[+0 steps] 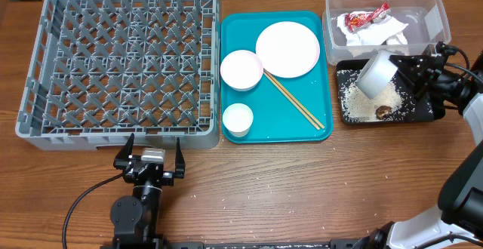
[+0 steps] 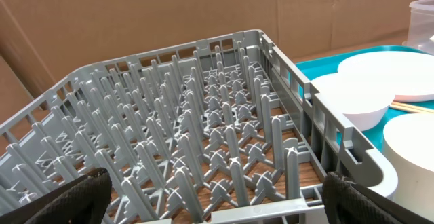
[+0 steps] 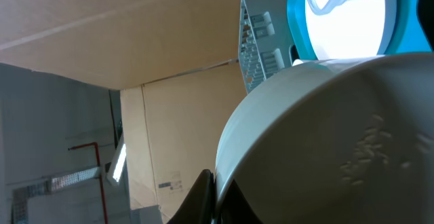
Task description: Sort waste into correct bins and load items into the dishwasher
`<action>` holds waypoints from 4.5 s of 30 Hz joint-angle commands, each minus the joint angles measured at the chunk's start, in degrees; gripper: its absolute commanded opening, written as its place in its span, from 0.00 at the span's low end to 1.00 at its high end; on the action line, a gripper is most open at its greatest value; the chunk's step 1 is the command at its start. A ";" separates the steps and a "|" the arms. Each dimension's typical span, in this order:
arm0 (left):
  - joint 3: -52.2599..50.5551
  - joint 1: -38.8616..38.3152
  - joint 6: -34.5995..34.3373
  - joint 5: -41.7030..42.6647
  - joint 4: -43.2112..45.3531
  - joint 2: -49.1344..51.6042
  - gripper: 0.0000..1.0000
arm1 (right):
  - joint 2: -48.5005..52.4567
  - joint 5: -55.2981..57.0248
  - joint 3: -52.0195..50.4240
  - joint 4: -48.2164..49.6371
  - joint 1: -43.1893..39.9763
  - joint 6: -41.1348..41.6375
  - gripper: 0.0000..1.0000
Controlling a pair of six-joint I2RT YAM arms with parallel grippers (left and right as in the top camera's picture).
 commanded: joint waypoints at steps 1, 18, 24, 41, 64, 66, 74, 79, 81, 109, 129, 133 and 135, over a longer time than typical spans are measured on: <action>-0.42 -0.22 0.85 -0.42 0.13 -0.28 1.00 | -0.31 -1.09 0.20 2.21 0.28 -0.13 0.04; -0.42 -0.22 0.85 -0.42 0.13 -0.28 1.00 | -6.21 12.59 0.31 2.91 15.39 -6.64 0.04; -0.42 -0.22 0.85 -0.42 0.13 -0.28 1.00 | -6.34 7.76 0.31 10.58 9.88 0.20 0.04; -0.42 -0.22 0.85 -0.42 0.13 -0.28 1.00 | -7.48 -0.02 0.28 8.15 9.70 -1.73 0.04; -0.42 -0.22 0.85 -0.42 0.13 -0.28 1.00 | -8.35 69.61 0.28 -19.65 53.70 -16.39 0.04; -0.42 -0.22 0.85 -0.42 0.13 -0.26 1.00 | -8.26 72.72 0.28 -19.80 55.78 -16.39 0.04; -0.42 -0.22 0.85 -0.42 0.13 -0.28 1.00 | -8.11 77.79 0.26 -18.67 58.90 -16.41 0.15; -0.42 -0.22 0.85 -0.42 0.13 -0.28 1.00 | -7.93 77.37 0.26 -19.26 58.88 -16.39 0.20; -0.42 -0.22 0.85 -0.42 0.13 -0.28 1.00 | -7.93 76.26 0.26 -19.19 58.88 -16.41 0.20; 0.52 -0.17 -7.52 2.47 1.57 -0.28 1.00 | 0.11 70.66 6.91 -19.65 65.81 -14.99 0.34; 53.99 -0.17 -17.62 10.54 -43.01 34.47 1.00 | 0.24 73.94 6.51 -19.45 65.99 -7.91 0.20; 63.73 -0.17 -17.64 17.75 -52.59 44.39 1.00 | 0.28 73.90 5.97 -19.50 65.99 -7.26 0.17; 65.51 -0.17 -17.62 19.41 -53.88 47.98 1.00 | 0.31 73.79 5.73 -19.61 65.99 -7.23 0.13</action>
